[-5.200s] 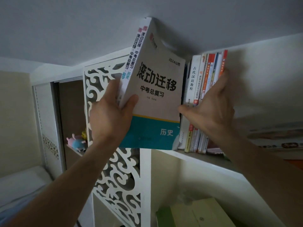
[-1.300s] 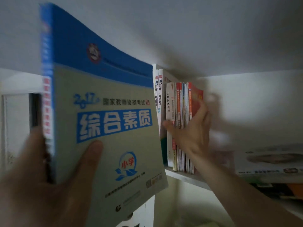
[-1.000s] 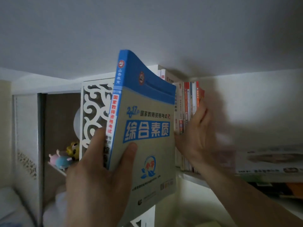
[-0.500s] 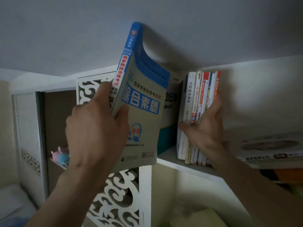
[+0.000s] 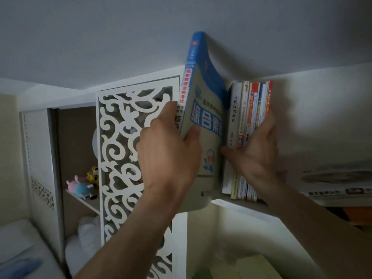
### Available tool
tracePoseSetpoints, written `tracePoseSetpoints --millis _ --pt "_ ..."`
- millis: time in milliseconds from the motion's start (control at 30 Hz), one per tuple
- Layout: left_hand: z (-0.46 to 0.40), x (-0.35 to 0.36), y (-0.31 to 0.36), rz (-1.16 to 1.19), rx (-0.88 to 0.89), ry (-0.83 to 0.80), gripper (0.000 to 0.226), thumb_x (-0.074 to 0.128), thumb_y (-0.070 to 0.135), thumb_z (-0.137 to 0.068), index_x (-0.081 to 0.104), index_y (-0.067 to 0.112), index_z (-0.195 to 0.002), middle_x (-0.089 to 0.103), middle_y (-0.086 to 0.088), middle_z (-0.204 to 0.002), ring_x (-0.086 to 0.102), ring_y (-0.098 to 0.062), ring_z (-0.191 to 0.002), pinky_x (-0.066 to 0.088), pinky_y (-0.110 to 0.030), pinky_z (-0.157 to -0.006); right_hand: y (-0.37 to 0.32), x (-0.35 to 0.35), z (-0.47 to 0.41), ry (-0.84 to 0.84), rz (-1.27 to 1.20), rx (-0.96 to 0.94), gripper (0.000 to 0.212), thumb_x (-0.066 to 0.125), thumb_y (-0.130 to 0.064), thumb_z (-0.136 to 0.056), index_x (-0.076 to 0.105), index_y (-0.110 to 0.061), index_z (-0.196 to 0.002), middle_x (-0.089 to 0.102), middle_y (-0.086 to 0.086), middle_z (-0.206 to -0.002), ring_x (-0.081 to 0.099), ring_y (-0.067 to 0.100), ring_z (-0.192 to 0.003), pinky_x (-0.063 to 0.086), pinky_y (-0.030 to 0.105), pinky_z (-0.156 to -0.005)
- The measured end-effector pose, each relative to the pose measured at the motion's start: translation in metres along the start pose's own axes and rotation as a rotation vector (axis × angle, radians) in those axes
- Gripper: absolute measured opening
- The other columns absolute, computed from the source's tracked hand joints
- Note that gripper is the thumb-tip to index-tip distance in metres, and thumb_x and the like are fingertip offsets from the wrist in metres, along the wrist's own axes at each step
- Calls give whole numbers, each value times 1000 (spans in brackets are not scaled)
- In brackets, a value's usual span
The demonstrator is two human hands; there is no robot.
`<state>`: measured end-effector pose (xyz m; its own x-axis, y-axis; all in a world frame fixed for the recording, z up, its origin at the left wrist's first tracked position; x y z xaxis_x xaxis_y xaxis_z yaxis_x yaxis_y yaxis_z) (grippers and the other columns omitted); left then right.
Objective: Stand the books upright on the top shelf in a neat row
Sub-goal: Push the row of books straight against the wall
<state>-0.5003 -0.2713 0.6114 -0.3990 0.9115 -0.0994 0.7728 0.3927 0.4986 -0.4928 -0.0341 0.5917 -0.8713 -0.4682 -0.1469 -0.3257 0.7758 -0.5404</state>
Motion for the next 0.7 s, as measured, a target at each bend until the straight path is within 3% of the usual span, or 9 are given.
tracePoseSetpoints --millis 100,267,333,400,467,533,600,700 --pt "5 -7 -3 27 38 100 17 69 29 -93 61 22 -106 76 11 -105 71 -19 -82 62 -43 -69 1 -6 -3 3 -7 19 115 91 -12 -69 14 -20 -154 41 -12 -125 44 1 -102 35 -2 -57" --pt "10 28 -11 160 7 124 23 70 30 -95 60 19 -113 76 10 -109 72 -12 -86 62 -35 -73 4 -8 -3 1 6 36 117 92 -12 -67 14 -20 -154 46 -12 -128 46 2 -104 32 -8 -57" --pt "11 59 -23 249 -57 90 25 71 29 -94 61 21 -114 75 12 -106 69 -7 -87 61 -35 -77 4 -9 -2 24 17 39 118 90 -13 -66 13 -22 -155 53 -9 -132 50 4 -101 36 -3 -63" --pt "11 91 -36 326 -97 27 27 71 30 -93 61 23 -117 75 13 -106 69 -5 -89 60 -36 -82 3 -9 -1 50 34 32 115 86 -14 -68 11 -22 -156 55 -4 -137 56 9 -101 44 14 -77" --pt "12 116 -45 353 -89 5 28 71 30 -95 59 23 -120 74 14 -107 69 -6 -90 60 -39 -85 3 -9 1 67 48 16 116 84 -15 -68 10 -22 -157 53 -2 -140 61 13 -106 46 19 -81" --pt "11 131 -50 356 -93 16 28 66 32 -99 56 23 -123 69 17 -106 65 1 -82 60 -41 -85 3 -6 3 74 58 -1 116 83 -13 -69 9 -22 -158 50 -6 -139 56 4 -100 42 4 -74" --pt "8 142 -46 386 -83 -16 34 56 37 -105 45 26 -136 67 14 -115 65 1 -86 59 -43 -86 3 -3 3 69 56 -12 116 82 -9 -69 9 -21 -159 49 -7 -137 49 -4 -97 34 -9 -62" --pt "12 151 -41 392 -2 -88 52 37 47 -110 15 40 -157 60 -2 -141 68 -18 -109 58 -48 -92 5 1 1 37 57 -55 117 84 -13 -70 10 -24 -159 49 -4 -145 57 4 -111 37 -6 -67"
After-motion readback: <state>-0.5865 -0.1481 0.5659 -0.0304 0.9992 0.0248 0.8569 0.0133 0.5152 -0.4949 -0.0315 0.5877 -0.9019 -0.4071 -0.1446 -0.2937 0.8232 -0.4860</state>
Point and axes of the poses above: each hand's wrist, its own z-axis away from the middle knuckle, its own x-axis out of the palm, y = z × x, the point moved 9 cm from there along -z, towards the middle knuckle
